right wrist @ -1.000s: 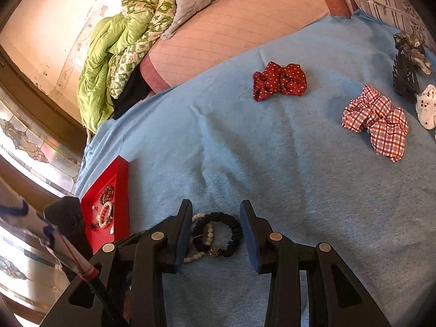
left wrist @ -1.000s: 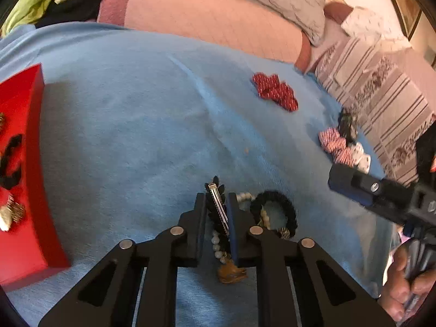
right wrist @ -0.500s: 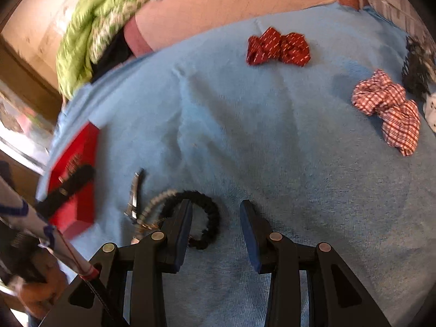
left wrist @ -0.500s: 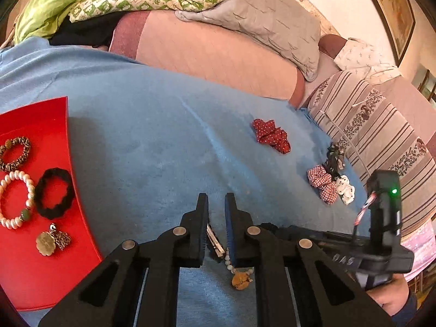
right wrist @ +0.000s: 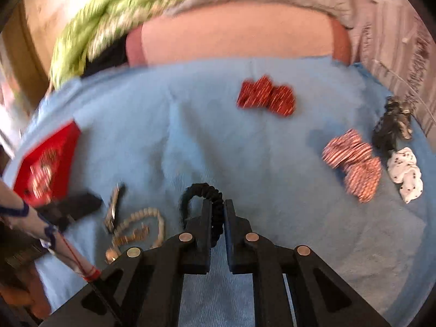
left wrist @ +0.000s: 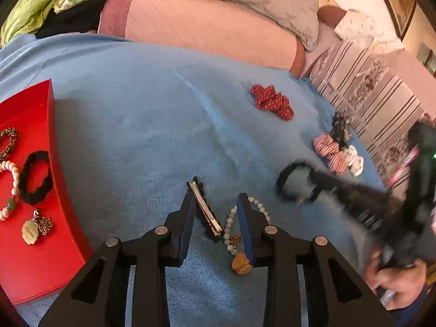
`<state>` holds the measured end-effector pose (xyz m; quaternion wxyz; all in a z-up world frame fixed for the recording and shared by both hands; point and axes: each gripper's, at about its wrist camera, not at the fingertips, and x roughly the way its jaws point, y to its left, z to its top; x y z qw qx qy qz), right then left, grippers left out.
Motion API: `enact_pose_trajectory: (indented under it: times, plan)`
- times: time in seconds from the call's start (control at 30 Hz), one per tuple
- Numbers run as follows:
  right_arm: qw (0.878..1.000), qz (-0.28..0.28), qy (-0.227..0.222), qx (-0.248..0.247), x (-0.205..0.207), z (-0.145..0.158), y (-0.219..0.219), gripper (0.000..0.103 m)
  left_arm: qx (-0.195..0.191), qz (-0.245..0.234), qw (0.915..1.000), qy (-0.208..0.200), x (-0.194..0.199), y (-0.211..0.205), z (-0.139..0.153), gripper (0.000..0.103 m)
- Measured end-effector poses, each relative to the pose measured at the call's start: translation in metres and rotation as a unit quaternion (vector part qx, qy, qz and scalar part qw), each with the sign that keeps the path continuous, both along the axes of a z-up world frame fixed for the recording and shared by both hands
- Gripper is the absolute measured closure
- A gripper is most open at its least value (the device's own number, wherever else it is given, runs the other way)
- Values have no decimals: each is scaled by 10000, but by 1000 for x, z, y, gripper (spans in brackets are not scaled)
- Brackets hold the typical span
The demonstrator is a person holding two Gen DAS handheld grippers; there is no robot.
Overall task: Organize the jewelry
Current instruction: 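Grasp the black leaf hair clip with the left gripper while the right grasps a black beaded bracelet, then carry the hair clip and black beaded bracelet over the red tray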
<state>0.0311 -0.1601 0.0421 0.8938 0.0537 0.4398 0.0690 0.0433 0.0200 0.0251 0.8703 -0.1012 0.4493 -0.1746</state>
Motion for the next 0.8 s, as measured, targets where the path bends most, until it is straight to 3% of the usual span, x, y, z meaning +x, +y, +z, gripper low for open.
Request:
enact_pose_trajectory:
  times: [0.17,0.37,0.53,0.8]
  plan:
    - [9966,-8,-581,580,-12,23,-7,94,454,15,9989,126,6,-10,-15,75]
    - [9955,272,-648,643,-9,27,9,94,885,78,9960,-97,7,-18,-18,87]
    - [9932,383,-848,696,-18,33,10,94,517,179,9977,-390,4,-5,-1,99]
    - [9898,326,-1170,746,-24,45,11,94,333,334,9911,-1246,-11,9,40,99]
